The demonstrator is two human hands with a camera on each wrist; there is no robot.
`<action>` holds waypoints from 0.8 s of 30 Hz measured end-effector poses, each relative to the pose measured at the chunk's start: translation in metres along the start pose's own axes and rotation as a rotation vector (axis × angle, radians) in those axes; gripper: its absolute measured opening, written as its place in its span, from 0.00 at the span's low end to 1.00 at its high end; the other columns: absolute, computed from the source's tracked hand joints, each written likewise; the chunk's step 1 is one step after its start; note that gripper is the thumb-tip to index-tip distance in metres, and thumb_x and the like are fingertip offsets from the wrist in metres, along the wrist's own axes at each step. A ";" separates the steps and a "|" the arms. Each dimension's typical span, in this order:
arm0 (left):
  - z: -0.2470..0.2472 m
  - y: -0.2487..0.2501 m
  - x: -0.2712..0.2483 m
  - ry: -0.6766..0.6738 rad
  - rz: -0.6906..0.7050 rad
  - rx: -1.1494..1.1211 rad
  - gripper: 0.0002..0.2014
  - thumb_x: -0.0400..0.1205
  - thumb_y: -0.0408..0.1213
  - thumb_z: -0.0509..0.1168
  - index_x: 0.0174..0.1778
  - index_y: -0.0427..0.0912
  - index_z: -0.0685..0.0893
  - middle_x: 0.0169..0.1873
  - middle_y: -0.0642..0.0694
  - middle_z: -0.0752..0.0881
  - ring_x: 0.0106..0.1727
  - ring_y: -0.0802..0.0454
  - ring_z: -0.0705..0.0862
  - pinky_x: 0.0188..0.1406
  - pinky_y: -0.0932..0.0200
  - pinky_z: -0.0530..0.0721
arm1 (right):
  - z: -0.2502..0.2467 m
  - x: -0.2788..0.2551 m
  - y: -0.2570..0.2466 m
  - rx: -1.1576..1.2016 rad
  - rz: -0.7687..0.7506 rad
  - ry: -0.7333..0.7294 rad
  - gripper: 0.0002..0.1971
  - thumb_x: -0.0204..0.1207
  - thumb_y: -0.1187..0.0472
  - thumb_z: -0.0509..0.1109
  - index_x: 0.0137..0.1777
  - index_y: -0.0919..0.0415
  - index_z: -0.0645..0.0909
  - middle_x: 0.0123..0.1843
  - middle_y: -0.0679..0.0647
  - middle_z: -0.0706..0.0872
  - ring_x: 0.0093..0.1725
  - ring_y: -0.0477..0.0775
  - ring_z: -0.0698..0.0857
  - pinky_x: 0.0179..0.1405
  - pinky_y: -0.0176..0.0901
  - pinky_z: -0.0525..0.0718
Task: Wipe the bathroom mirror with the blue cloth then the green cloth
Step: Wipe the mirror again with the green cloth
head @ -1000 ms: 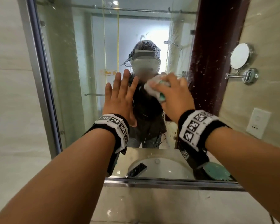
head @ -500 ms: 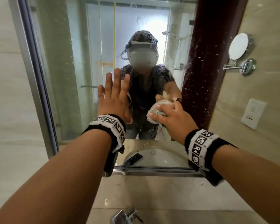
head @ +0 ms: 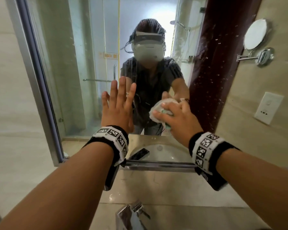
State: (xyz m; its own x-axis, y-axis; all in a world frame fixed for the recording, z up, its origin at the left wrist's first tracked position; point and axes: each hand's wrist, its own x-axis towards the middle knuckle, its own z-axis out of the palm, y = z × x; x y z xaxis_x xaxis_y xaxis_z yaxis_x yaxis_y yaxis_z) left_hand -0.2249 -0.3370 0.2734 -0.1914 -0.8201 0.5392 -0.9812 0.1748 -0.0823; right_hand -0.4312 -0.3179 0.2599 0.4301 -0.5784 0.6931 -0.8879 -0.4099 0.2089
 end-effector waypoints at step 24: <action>0.027 -0.006 -0.015 0.015 0.013 0.057 0.67 0.70 0.49 0.76 0.71 0.48 0.15 0.77 0.38 0.23 0.79 0.37 0.26 0.80 0.39 0.37 | 0.052 -0.062 -0.009 -0.110 -0.361 -0.259 0.31 0.47 0.63 0.87 0.53 0.50 0.84 0.57 0.54 0.81 0.48 0.66 0.83 0.28 0.51 0.87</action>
State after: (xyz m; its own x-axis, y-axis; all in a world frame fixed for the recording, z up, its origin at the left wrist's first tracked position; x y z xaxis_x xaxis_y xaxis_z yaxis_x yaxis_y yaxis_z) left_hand -0.2168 -0.3408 0.2434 -0.2037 -0.8098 0.5502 -0.9787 0.1532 -0.1369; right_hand -0.4416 -0.3147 0.1795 0.7292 -0.5754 0.3704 -0.6799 -0.5479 0.4874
